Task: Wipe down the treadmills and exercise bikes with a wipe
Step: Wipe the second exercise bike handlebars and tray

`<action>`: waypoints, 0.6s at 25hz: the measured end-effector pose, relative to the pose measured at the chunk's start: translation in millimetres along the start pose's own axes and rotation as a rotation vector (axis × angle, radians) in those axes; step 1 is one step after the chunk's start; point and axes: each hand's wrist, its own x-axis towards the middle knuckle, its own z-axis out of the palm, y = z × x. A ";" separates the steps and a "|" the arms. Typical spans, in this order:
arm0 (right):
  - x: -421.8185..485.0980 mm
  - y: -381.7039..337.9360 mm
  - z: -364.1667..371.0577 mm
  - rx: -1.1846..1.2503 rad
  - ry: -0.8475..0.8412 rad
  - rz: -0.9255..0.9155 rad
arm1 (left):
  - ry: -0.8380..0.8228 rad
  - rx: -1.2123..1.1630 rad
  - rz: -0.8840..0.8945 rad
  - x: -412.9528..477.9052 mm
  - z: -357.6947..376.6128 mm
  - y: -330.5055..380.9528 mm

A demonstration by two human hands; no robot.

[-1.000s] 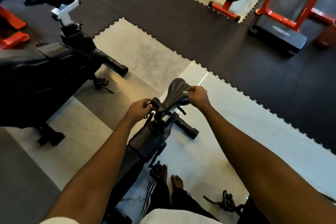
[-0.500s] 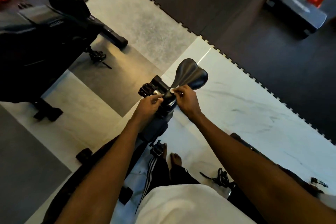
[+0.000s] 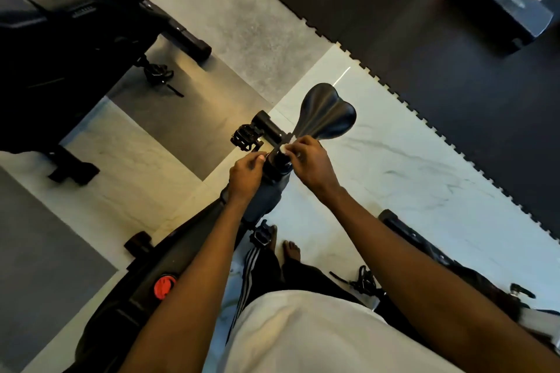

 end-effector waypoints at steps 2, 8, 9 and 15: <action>-2.1 -1.3 5.3 -0.014 0.004 -0.062 | 0.042 -0.045 -0.017 3.3 -6.4 -9.0; -11.0 17.5 -2.7 0.119 0.082 -0.007 | -0.145 -0.123 0.041 5.9 3.3 20.6; -6.3 22.6 -5.6 0.132 0.123 0.044 | -0.173 -0.102 0.051 6.6 8.8 25.3; 32.4 63.9 -22.1 0.221 0.305 0.252 | -0.129 0.163 0.129 9.3 34.8 38.1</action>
